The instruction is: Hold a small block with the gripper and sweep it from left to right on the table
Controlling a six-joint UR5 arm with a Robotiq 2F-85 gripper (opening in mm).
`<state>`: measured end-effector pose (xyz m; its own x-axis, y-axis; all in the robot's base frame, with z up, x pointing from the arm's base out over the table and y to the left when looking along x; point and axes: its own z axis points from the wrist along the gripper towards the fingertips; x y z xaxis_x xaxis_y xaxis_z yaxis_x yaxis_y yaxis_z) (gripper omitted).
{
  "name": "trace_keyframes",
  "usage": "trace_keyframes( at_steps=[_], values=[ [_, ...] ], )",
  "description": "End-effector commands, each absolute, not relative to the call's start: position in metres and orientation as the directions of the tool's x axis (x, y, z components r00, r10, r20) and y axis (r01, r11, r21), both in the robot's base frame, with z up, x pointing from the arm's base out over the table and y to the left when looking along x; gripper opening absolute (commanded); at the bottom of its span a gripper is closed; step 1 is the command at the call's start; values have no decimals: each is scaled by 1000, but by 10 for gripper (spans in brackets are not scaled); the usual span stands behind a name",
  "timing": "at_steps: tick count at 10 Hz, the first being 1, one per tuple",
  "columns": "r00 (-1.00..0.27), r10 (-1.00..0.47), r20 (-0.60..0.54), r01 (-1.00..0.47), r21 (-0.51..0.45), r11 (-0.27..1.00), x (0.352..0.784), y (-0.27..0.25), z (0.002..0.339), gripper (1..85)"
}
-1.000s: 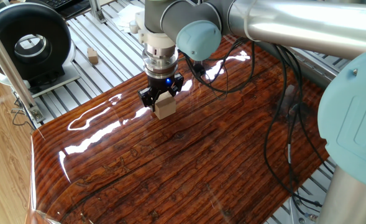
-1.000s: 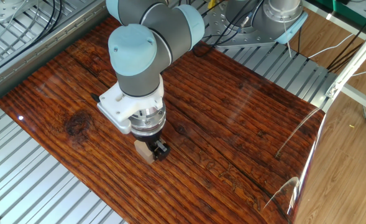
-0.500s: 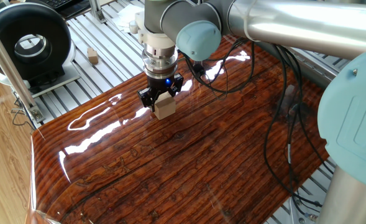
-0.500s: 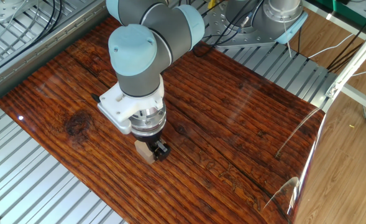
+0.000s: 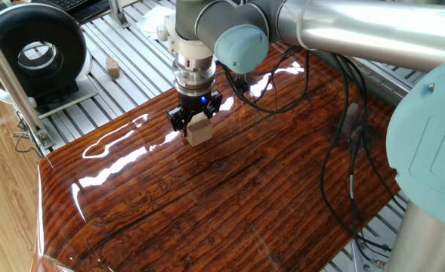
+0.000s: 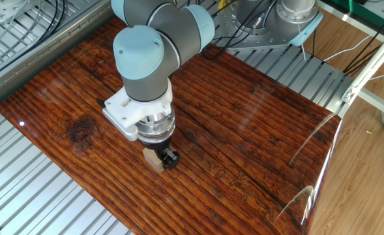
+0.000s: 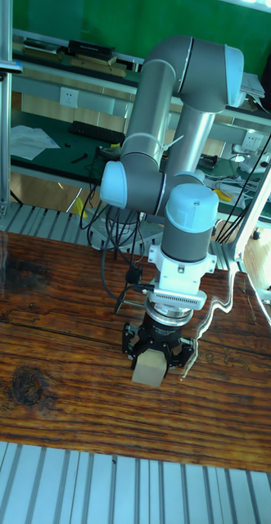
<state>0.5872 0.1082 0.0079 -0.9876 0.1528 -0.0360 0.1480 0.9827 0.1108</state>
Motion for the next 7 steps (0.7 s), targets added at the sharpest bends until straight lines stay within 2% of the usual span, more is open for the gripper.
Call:
trace_keyframes(
  at_steps=[1,7],
  values=[
    [-986,164,-33,159,126,979,588,112,10,10],
    [-984,176,-35,171,119,978,589,120,10,10]
  ],
)
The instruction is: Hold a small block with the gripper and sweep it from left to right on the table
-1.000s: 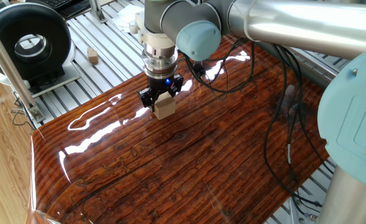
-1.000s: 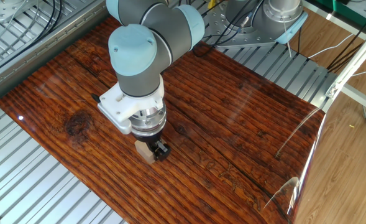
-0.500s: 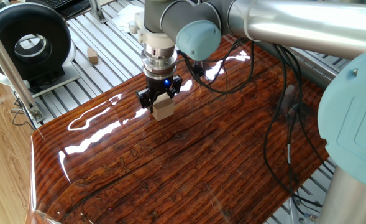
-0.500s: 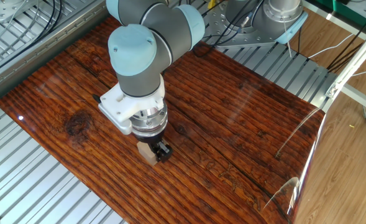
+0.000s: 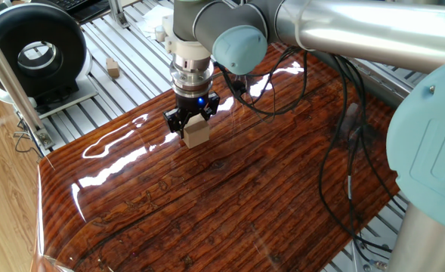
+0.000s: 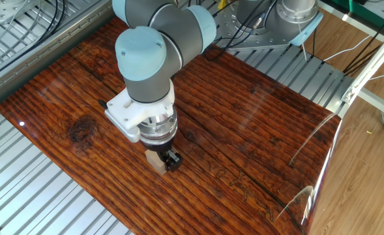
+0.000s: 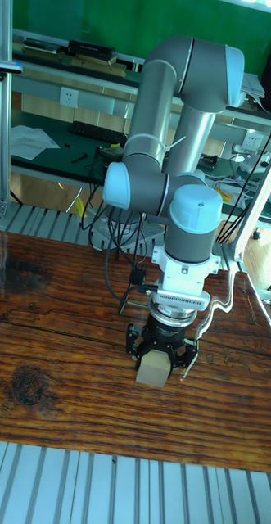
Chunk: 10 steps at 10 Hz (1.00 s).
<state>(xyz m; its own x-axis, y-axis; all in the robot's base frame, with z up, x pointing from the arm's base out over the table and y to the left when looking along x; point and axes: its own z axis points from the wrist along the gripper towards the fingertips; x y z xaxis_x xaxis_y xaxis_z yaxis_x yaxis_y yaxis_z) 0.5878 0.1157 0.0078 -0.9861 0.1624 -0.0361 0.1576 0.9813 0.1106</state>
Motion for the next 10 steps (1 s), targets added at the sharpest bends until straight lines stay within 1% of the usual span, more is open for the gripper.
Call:
trace_keyframes(
  at_steps=[1,10],
  values=[
    [-983,179,-34,174,119,978,590,122,10,10],
    [-981,189,-37,183,125,975,591,128,8,10]
  ],
)
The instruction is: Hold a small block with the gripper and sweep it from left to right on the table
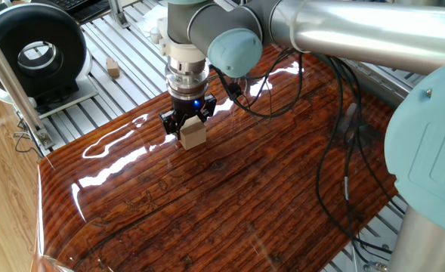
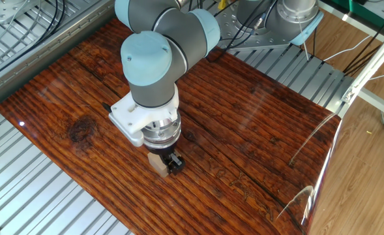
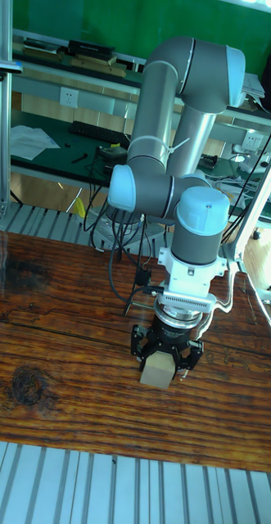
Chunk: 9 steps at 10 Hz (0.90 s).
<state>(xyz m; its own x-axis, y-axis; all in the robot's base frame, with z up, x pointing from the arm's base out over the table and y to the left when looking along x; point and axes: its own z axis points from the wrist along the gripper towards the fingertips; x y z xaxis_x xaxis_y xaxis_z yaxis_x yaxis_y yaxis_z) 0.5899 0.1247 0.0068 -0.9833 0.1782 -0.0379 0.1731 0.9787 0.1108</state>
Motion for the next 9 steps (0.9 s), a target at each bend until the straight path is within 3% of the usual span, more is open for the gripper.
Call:
trace_keyframes(
  at_steps=[1,9],
  values=[
    [-981,189,-37,183,125,975,591,128,8,10],
    [-982,189,-26,183,147,972,589,130,10,10]
  ],
)
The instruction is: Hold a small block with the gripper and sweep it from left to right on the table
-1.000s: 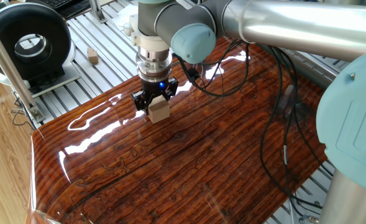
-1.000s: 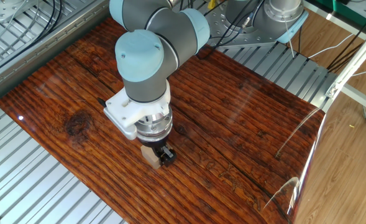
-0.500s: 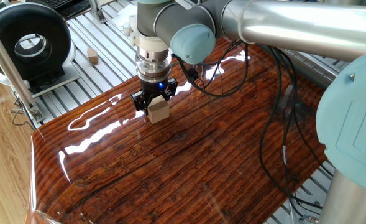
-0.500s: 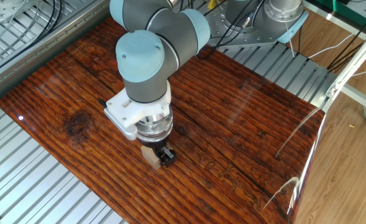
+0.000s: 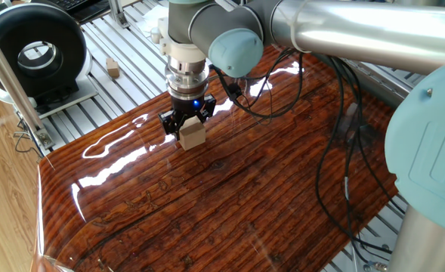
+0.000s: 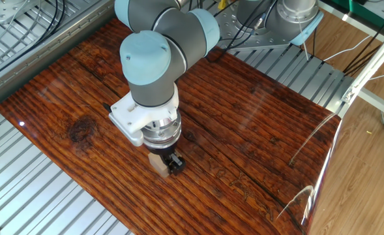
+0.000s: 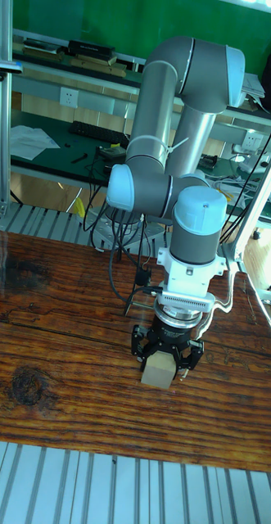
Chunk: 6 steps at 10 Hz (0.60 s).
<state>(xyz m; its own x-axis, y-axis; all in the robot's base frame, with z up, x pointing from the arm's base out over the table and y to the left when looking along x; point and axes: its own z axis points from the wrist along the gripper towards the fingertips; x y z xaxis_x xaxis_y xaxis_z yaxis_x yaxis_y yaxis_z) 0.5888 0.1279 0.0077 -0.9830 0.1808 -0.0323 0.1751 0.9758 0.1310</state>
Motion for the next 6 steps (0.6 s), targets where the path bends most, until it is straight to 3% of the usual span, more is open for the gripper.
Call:
trace_keyframes(
  at_steps=[1,6],
  values=[
    [-982,189,-27,183,143,973,589,129,9,10],
    [-980,196,-26,191,142,971,590,138,11,10]
  ],
)
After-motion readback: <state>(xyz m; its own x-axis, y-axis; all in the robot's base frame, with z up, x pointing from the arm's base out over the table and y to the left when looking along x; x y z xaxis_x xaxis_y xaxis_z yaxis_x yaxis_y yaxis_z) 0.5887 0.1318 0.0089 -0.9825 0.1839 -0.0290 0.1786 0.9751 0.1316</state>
